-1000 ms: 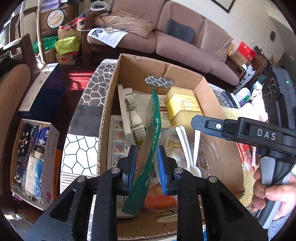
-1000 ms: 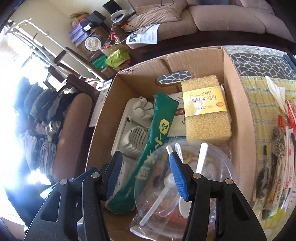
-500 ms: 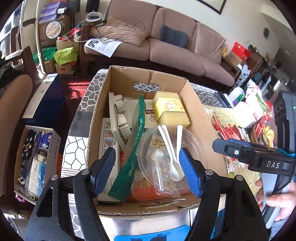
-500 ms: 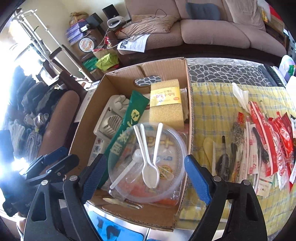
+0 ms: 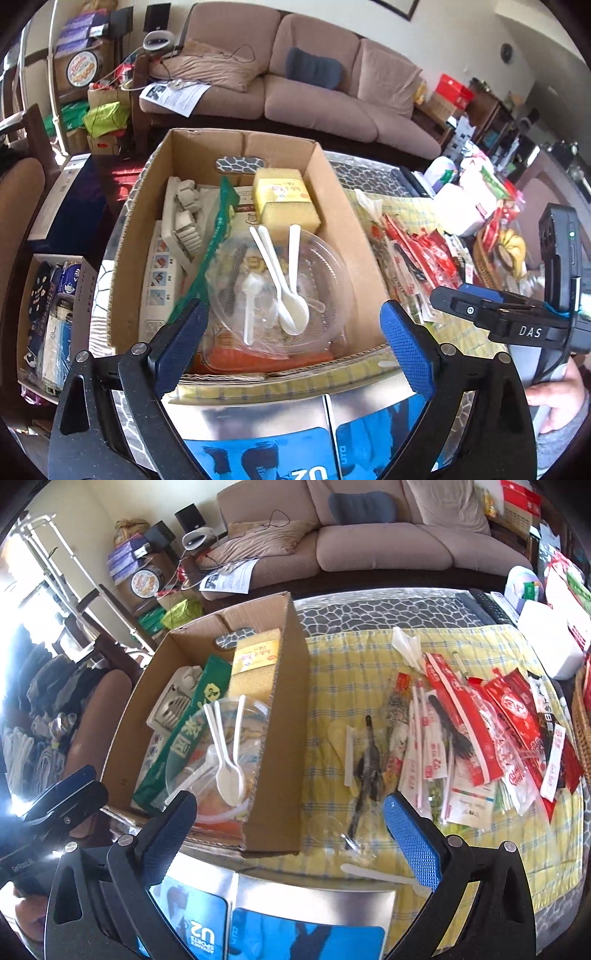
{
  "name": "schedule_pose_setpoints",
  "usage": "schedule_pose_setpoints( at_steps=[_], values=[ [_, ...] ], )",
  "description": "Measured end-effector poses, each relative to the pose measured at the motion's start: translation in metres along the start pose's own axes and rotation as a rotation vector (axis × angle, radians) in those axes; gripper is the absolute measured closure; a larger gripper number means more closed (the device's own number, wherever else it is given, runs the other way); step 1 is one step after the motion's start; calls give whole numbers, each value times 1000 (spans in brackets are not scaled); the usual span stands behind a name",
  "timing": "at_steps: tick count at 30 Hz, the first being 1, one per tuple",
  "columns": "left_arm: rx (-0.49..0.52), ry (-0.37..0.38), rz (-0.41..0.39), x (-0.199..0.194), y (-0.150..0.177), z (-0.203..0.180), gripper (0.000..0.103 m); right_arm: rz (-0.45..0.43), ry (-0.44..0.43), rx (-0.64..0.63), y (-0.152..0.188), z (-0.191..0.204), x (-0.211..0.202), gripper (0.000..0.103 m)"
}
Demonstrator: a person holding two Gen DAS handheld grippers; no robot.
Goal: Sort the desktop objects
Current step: 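Move the left tool back over the table toward the white plastic spoon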
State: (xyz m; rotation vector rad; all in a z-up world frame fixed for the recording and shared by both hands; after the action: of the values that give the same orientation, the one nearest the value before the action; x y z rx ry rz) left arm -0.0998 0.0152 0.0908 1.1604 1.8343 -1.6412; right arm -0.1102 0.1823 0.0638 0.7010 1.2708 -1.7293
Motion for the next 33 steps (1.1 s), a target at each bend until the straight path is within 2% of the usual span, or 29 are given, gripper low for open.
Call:
schedule_pose_setpoints(
  at_steps=[13,21,24,28,33],
  values=[
    [167,117,76,44,24,-138,9,-38,110,131,34,-144,-50,0],
    [359,162,171,90,61,-217,9,-27,138,206,60,-217,-56,0],
    [479,169,230,111,79,-244,15,-19,125,228,69,-236,-57,0],
    [613,143,306,138,101,-263,27,-17,109,254,76,-257,-60,3],
    [713,128,373,165,115,-272,43,-19,111,302,76,-288,-62,22]
  ],
)
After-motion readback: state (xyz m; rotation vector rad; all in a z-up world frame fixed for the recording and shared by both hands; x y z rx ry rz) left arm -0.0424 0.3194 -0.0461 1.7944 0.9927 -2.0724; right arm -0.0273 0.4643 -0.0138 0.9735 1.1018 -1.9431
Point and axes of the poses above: each gripper's, at about its wrist camera, not at the fingertips, and x roughly the way its jaws point, z to its left, y to its underside, the point moved 6 cm from there along x, roughly the way its jaws point, and after that the axes turned 5 degrees about x, right-handed, at the moved point
